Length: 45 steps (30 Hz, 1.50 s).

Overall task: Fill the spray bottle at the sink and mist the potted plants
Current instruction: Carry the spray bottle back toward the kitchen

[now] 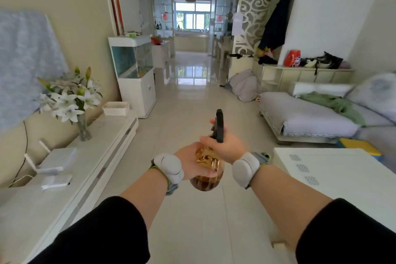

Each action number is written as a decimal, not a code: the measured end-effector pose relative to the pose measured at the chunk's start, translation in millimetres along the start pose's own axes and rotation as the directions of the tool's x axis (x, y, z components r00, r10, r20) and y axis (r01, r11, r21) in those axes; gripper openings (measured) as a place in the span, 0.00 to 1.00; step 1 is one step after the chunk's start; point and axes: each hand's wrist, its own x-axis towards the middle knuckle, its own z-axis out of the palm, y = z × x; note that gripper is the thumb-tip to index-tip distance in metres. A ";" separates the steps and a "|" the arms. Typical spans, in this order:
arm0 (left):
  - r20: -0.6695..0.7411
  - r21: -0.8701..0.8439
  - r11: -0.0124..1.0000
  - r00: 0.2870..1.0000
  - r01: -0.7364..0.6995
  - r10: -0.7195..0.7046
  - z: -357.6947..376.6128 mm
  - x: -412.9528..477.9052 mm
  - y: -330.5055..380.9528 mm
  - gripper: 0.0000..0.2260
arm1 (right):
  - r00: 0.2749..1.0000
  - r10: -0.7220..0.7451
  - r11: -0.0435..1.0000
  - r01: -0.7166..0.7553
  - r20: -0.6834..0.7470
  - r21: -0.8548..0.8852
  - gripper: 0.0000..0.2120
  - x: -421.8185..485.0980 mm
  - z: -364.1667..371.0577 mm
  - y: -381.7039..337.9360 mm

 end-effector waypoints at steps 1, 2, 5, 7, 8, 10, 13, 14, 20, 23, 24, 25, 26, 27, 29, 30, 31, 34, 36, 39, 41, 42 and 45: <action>0.003 0.008 1.000 1.000 -0.012 0.012 -1.0 23.9 -6.7 0.33 | 1.000 0.001 1.000 -0.001 -0.010 -0.009 0.31 20.3 -4.8 8.5; 0.015 0.014 0.999 0.999 -0.033 0.033 -3.6 51.3 -12.4 0.35 | 1.000 0.006 1.000 -0.007 -0.015 -0.014 0.32 44.1 -11.5 16.9; 0.044 0.044 0.996 0.996 -0.082 0.080 -8.6 133.5 -30.6 0.39 | 0.999 0.022 0.999 -0.023 -0.023 -0.034 0.29 117.0 -30.2 48.2; 0.054 0.051 0.997 0.997 -0.055 0.052 -10.8 201.6 -43.6 0.41 | 1.000 0.019 0.998 -0.021 -0.024 -0.056 0.25 177.9 -45.2 73.9; 0.051 0.060 0.997 0.998 -0.041 0.038 -17.6 238.2 -49.5 0.41 | 1.000 0.012 0.998 -0.013 -0.025 -0.055 0.24 213.8 -53.4 84.5; 0.045 0.096 0.995 0.999 -0.018 0.014 -28.7 273.0 -53.9 0.41 | 0.999 0.013 0.998 -0.015 -0.034 -0.054 0.23 248.5 -61.9 89.8; 0.007 0.123 0.992 0.999 0.033 -0.034 -51.9 348.6 -68.8 0.37 | 0.999 -0.022 0.996 0.019 -0.032 -0.083 0.23 329.5 -75.0 100.2; -0.003 0.116 0.992 0.998 0.057 -0.057 -62.3 372.7 -76.3 0.37 | 0.999 -0.024 0.996 0.021 -0.030 -0.087 0.23 357.6 -75.7 103.1; 0.001 0.135 0.988 0.997 0.078 -0.079 -114.3 499.5 -137.6 0.31 | 0.999 -0.033 0.996 0.030 -0.037 -0.083 0.20 509.3 -63.9 130.3; 0.020 0.136 0.989 0.998 0.052 -0.055 -142.1 568.8 -176.0 0.29 | 0.999 -0.029 0.994 0.025 -0.042 -0.103 0.20 592.9 -55.2 153.2; 0.020 0.138 0.989 0.999 0.047 -0.050 -151.7 594.2 -190.9 0.29 | 0.999 -0.029 0.993 0.024 -0.045 -0.112 0.21 622.5 -52.5 161.5; 0.023 0.133 0.990 0.999 0.040 -0.043 -162.0 621.4 -205.7 0.30 | 0.998 -0.032 0.992 0.026 -0.049 -0.122 0.21 653.1 -51.0 169.2; 0.034 0.117 0.992 0.998 0.040 -0.044 -172.5 644.8 -218.1 0.31 | 0.998 -0.026 0.992 0.019 -0.054 -0.127 0.21 680.2 -49.7 175.1; 0.052 0.098 0.994 0.998 0.042 -0.048 -187.9 683.3 -235.2 0.32 | 0.998 -0.013 0.990 0.004 -0.064 -0.139 0.21 722.7 -47.9 181.4; 0.068 0.106 0.994 0.997 0.031 -0.038 -205.9 725.7 -249.1 0.33 | 0.997 -0.016 0.986 0.004 -0.074 -0.168 0.22 767.3 -51.7 188.3; 0.085 0.099 0.995 0.996 0.023 -0.032 -216.0 752.7 -255.3 0.33 | 0.997 -0.012 0.987 -0.002 -0.081 -0.163 0.22 794.1 -55.4 193.5; 0.101 0.097 0.995 0.994 0.026 -0.036 -222.0 777.0 -261.9 0.34 | 0.996 -0.007 0.986 -0.009 -0.094 -0.165 0.23 816.7 -58.9 198.8; 0.151 0.112 0.993 0.988 0.023 -0.040 -237.8 858.4 -279.2 0.37 | 0.989 0.021 0.988 -0.043 -0.148 -0.150 0.23 889.7 -77.6 222.4; 0.181 0.105 0.994 0.983 0.009 -0.028 -238.6 916.0 -289.3 0.36 | 0.982 0.054 0.989 -0.077 -0.183 -0.122 0.23 938.5 -93.8 244.6; 0.192 0.103 0.995 0.981 -0.008 -0.012 -235.7 1004.1 -300.7 0.33 | 0.970 0.084 0.991 -0.104 -0.228 -0.079 0.24 1015.5 -119.2 279.2; 0.189 0.085 0.996 0.982 -0.011 -0.006 -237.3 1072.3 -307.9 0.28 | 0.967 0.074 0.993 -0.094 -0.243 -0.075 0.23 1076.1 -140.5 306.3; 0.193 0.053 0.999 0.981 -0.010 -0.001 -240.7 1105.1 -309.1 0.24 | 0.969 0.065 0.993 -0.086 -0.238 -0.078 0.22 1105.9 -151.6 317.5; 0.177 0.023 1.000 0.984 -0.005 0.001 -258.8 1185.6 -312.3 0.17 | 0.977 0.029 0.993 -0.052 -0.209 -0.102 0.16 1184.0 -181.7 339.1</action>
